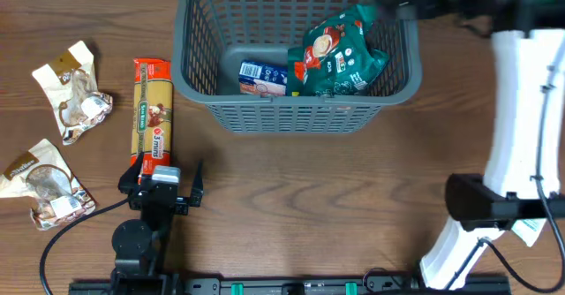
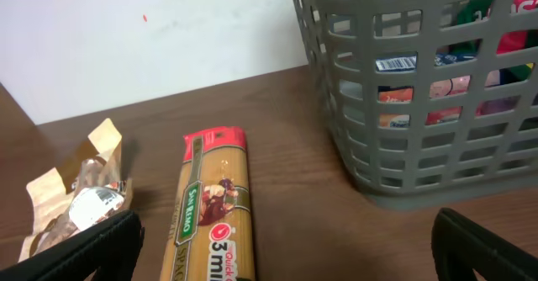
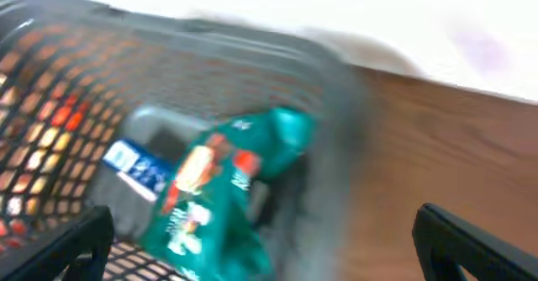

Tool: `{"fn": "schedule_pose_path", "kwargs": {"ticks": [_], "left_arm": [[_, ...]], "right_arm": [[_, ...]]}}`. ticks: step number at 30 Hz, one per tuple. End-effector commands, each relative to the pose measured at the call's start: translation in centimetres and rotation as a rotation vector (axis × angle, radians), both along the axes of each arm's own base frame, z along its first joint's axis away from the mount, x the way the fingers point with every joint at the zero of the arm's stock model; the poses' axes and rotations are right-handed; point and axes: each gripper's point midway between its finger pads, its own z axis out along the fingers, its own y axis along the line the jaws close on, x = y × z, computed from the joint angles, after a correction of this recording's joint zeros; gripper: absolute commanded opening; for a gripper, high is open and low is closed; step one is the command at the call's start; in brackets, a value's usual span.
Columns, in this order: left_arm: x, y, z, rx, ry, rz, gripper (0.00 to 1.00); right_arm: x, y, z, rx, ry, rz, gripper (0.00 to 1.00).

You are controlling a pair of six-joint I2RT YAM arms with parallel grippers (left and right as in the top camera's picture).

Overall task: Pack container
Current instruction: 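Withdraw the right gripper up and right out of the basket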

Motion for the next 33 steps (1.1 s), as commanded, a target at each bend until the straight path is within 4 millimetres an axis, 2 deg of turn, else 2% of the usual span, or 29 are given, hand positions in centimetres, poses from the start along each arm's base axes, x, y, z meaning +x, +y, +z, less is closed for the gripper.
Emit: {"fn": "schedule_pose_path", "kwargs": {"ticks": [1, 6, 8, 12, 15, 20, 23, 27, 33], "left_arm": [[-0.1, -0.3, -1.5, 0.012, 0.034, -0.018, 0.99], [-0.1, -0.3, -1.5, 0.012, 0.034, -0.018, 0.99], [-0.1, -0.3, -1.5, 0.012, 0.034, -0.018, 0.99], [-0.1, -0.3, -1.5, 0.012, 0.034, -0.018, 0.99], [-0.1, -0.3, -1.5, 0.012, 0.034, -0.018, 0.99], [-0.1, -0.3, -1.5, 0.012, 0.034, -0.018, 0.99], [-0.1, -0.3, -1.5, 0.012, 0.034, -0.018, 0.99], [-0.1, -0.3, -1.5, 0.012, 0.034, -0.018, 0.99], [-0.1, -0.3, -1.5, 0.012, 0.034, -0.018, 0.99]], "right_arm": [[-1.2, -4.4, 0.9, -0.012, 0.016, -0.144, 0.99], [-5.2, -10.8, -2.1, -0.138, 0.21, -0.364, 0.99], [-5.7, -12.4, -2.2, -0.161, 0.227, -0.434, 0.99], [-6.8, -12.8, -0.7, -0.165, 0.188, -0.453, 0.99], [-8.3, -12.8, 1.3, -0.179, 0.136, -0.471, 0.99], [-12.6, -13.9, 4.6, -0.255, 0.056, -0.552, 0.99], [-15.4, -14.1, 5.1, -0.275, 0.053, -0.582, 0.99], [-18.4, -14.5, 3.0, -0.276, 0.136, -0.61, 0.99], [-23.6, -16.9, -3.9, -0.267, 0.388, -0.81, 0.99]]}}
